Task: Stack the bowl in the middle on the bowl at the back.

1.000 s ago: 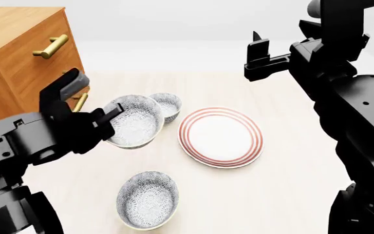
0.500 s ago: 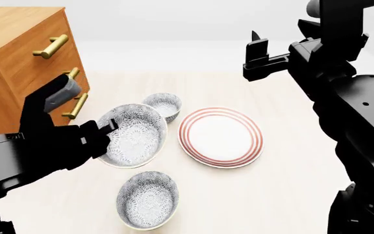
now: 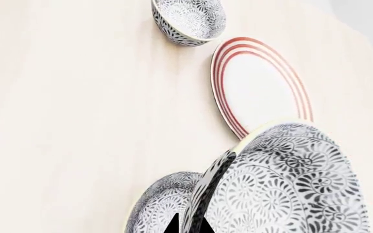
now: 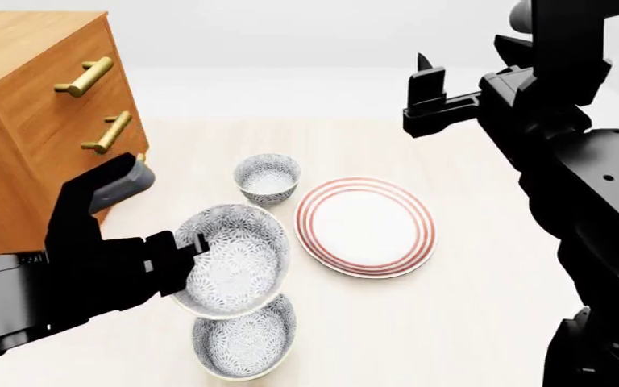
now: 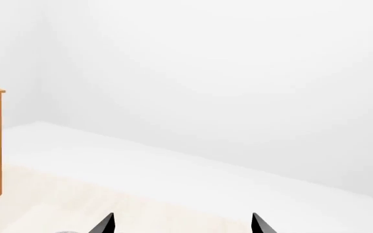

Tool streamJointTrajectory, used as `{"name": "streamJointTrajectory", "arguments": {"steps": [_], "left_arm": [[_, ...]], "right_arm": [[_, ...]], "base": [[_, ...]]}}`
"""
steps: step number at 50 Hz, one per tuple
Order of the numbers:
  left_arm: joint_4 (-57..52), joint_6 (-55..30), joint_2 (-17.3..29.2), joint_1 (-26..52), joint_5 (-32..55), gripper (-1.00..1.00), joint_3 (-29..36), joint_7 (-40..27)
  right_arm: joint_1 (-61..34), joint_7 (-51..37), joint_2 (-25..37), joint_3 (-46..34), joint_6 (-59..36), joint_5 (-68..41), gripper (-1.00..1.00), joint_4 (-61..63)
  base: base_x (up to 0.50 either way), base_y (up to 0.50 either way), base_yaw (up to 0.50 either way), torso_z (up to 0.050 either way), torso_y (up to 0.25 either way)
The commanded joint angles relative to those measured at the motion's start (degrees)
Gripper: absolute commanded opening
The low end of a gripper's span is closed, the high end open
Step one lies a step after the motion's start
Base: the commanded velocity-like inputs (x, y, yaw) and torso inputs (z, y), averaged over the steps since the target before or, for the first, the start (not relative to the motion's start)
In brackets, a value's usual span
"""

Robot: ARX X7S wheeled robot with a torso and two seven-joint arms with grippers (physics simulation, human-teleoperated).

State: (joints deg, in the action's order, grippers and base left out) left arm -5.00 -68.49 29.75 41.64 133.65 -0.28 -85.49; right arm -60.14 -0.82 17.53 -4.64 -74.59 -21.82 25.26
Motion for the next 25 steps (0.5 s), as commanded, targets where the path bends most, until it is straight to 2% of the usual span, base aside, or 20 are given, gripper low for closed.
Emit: {"name": "streamJointTrajectory", "arguments": {"steps": [1,25], "left_arm": [[-1.8,1.2,1.0,-1.2,0.4,-1.00,1.4,1.5],[-2.5,1.1,1.1,-3.8,-4.6,-1.00,2.8,5.1]], "right_arm": [[0.3,-0.3,0.2,0.4,-0.5,-0.5,1.00,0.8],[1.2,-1.0,0.5,1.2,-0.8,-1.2,1.00,1.7]], "base": [[0.00,0.00,0.00,0.000,0.000],[0.00,0.00,0.00,0.000,0.000]]}}
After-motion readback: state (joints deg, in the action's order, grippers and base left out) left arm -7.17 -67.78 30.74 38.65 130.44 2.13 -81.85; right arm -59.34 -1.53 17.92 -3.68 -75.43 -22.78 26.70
